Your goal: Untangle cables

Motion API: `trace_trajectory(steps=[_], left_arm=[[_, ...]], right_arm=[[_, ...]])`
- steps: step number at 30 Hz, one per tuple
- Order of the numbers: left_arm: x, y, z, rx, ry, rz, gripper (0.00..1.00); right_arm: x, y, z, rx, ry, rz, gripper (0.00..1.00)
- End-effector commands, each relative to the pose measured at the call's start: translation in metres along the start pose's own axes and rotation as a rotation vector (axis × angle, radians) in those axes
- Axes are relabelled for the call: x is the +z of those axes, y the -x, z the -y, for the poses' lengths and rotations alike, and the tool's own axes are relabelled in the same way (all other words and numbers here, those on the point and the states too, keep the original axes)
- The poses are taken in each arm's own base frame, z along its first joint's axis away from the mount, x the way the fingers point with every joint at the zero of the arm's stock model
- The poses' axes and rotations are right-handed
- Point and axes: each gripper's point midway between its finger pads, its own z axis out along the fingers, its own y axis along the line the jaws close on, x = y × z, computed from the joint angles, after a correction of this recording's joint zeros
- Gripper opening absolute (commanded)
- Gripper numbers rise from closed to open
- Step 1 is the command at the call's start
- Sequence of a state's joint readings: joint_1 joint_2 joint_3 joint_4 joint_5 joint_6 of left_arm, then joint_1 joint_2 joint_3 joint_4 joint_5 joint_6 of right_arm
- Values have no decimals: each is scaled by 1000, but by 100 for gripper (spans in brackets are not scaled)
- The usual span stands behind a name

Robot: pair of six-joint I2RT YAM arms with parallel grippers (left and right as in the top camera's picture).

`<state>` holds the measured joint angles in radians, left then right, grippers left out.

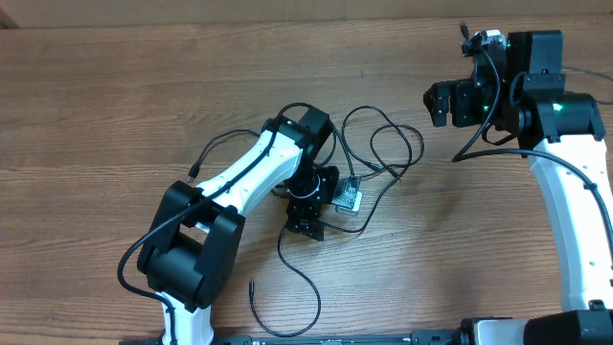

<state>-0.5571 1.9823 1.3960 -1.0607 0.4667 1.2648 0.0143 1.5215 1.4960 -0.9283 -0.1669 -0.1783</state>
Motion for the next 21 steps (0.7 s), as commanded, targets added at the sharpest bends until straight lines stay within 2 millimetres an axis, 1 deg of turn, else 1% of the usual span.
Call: trace_trajectory(steps=[1, 5, 13, 17, 21], left_arm=[[7, 3, 8, 37, -23, 27, 100], [10, 0, 11, 33, -30, 25, 100], [10, 1, 9, 38, -22, 27, 100], [10, 2, 9, 38, -24, 35, 93], [10, 7, 8, 44, -22, 66, 91]], right_arm=[[-3, 1, 3, -3, -12, 5, 100], [-3, 1, 3, -3, -12, 6, 100], [-3, 0, 3, -2, -12, 2, 100], [-3, -1, 3, -2, -10, -1, 100], [-3, 0, 1, -2, 0, 2, 100]])
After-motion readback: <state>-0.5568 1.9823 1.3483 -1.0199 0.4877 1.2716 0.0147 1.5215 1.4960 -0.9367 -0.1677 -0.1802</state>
